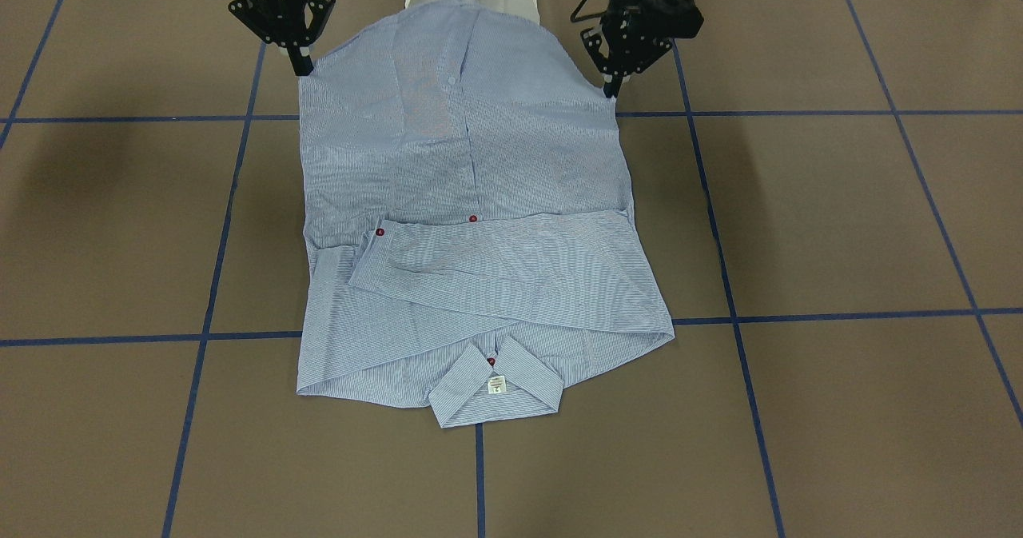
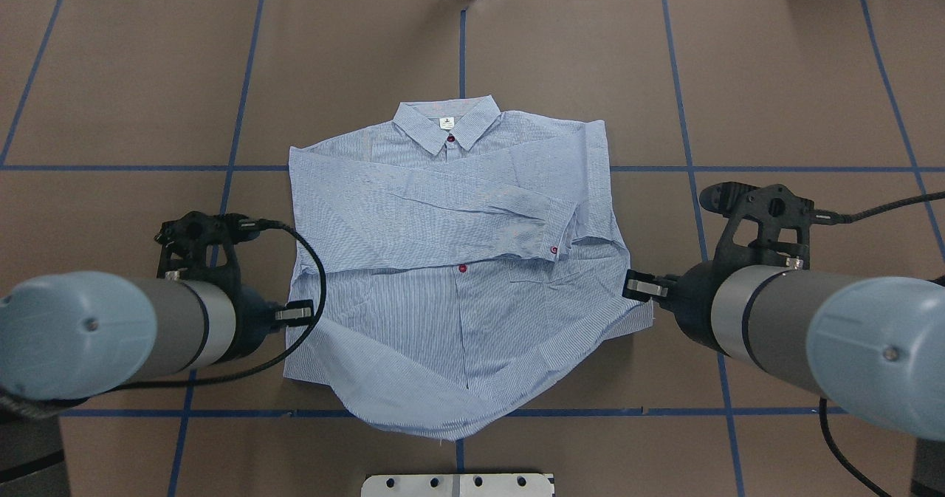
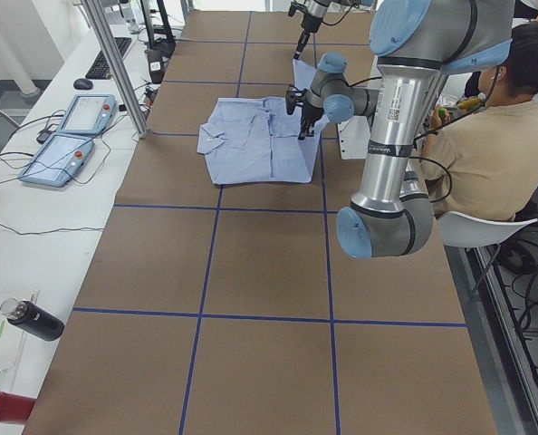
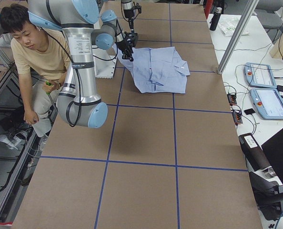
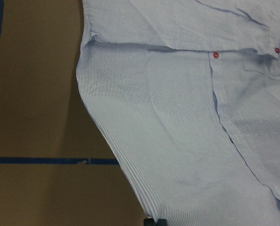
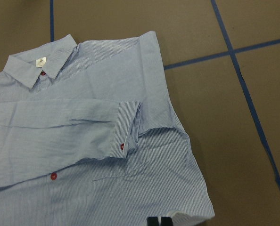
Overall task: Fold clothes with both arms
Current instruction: 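Lift the hem with both grippers and fold it toward the collar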
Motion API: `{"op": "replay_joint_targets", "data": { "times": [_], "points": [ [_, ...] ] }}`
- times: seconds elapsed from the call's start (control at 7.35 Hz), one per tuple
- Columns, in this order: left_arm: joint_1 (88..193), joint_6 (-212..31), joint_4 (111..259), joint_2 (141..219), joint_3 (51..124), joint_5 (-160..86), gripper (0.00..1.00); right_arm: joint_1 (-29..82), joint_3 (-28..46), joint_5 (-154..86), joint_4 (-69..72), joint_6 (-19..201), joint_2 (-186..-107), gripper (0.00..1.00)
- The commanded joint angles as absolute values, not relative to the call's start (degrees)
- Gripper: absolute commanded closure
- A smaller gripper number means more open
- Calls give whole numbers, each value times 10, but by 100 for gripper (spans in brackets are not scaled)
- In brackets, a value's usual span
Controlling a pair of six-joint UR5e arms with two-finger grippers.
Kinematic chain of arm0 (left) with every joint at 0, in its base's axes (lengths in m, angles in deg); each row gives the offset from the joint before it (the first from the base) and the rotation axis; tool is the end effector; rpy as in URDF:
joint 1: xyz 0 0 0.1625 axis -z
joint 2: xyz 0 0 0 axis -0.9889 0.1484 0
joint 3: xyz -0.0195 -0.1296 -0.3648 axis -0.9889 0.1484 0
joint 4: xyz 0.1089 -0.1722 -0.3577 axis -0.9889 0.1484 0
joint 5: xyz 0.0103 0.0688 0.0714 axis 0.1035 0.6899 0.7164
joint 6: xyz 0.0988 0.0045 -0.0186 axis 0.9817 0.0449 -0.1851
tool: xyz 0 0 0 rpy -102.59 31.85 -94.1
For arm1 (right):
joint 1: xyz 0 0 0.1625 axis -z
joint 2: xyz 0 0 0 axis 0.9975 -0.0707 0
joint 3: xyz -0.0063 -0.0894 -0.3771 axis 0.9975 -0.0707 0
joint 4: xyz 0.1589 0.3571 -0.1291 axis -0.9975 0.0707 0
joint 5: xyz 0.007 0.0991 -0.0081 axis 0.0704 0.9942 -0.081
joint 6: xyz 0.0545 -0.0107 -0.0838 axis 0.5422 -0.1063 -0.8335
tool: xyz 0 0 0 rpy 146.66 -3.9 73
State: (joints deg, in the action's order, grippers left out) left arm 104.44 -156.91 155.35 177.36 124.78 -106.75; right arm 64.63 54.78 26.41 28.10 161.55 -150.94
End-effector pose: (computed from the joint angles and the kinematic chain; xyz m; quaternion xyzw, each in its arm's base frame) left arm 0.3869 -0.3061 0.1962 0.1089 0.4225 -0.1061 0.8935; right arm -0.3319 -0.2854 0.1693 0.1431 -0.4096 0.1691 0.8850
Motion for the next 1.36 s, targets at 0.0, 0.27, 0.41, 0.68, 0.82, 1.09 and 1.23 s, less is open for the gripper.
{"op": "replay_joint_targets", "data": {
  "times": [0.0,0.27,0.41,0.68,0.82,1.09,1.23],
  "points": [
    [1125,-1526,1555,1801,1205,-1067,100,585,495,265,279,1582,-1458,100],
    [1144,-1513,1556,1803,1183,-1053,100,558,419,265,267,1573,-1418,100],
    [1148,-1513,1556,1827,1157,-1043,100,541,391,267,231,1556,-1414,100],
    [1170,-1490,1564,1868,1112,-1037,100,505,330,268,214,1523,-1377,100],
    [1174,-1487,1600,1872,1077,-1019,100,502,275,268,213,1521,-1342,100],
    [1174,-1468,1738,1886,928,-1017,100,501,187,269,133,1518,-1339,100],
    [1174,-1455,1786,1887,883,-1017,100,499,128,269,72,1509,-1339,100]
  ]
}}
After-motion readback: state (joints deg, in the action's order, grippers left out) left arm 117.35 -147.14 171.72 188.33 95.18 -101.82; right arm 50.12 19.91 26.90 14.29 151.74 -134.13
